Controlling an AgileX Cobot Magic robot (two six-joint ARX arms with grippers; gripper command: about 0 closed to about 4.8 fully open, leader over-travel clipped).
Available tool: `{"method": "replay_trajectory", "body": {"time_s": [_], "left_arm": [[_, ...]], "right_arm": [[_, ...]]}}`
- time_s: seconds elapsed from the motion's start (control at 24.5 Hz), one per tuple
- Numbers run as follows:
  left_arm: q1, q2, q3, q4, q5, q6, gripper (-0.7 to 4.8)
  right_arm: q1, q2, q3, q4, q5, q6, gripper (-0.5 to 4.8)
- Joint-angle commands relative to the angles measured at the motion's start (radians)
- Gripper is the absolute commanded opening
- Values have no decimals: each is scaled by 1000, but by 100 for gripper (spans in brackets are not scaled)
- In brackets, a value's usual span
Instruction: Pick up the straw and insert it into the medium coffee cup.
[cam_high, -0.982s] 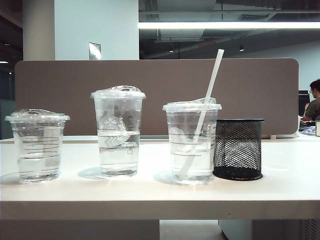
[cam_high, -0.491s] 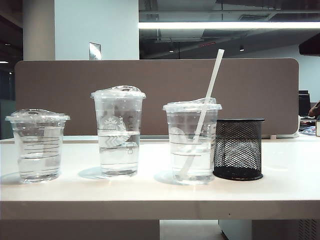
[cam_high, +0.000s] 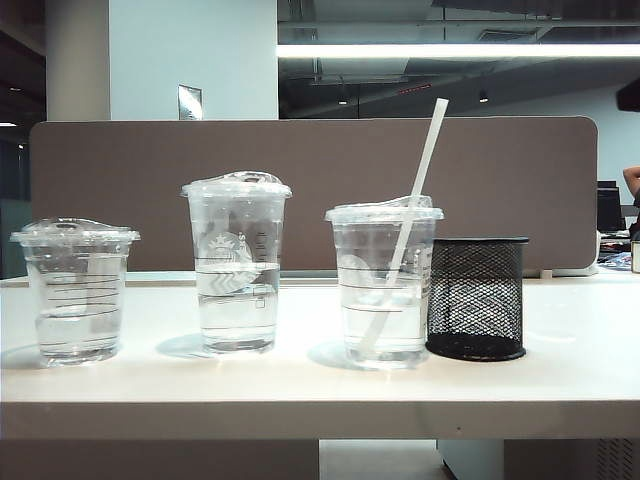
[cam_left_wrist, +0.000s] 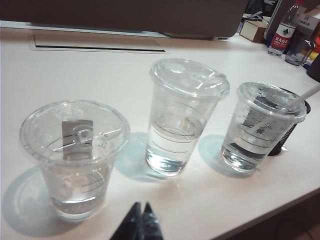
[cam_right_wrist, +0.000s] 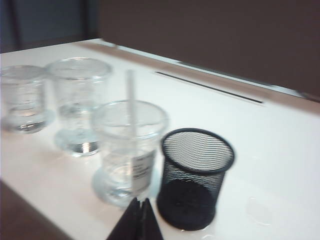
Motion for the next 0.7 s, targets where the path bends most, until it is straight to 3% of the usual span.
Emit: {"method": "replay_trajectory", "body": {"time_s": [0.04,0.12,0.33,0.41,0.49,0.7], "left_arm": [[3,0,2,9,1,-3,-3],[3,-6,2,10,1,-3,-3],[3,-6,2,10,3,-3,-3],[3,-6,2,10,4,-3,-4],[3,-6,2,10,4,-3,-4],[3,-6,2,10,4,-3,-3]], "right_arm": [[-28,-32,-25,7,91,-32,0],[-115,-32,-70,29,90,-18,0],[-416,-32,-118,39,-138,11,0],[-526,-32,-118,28,-156,12,0],[-595,-32,-118,23,-155,30,0],[-593,-32,-118,-48,-129,36,0]]}}
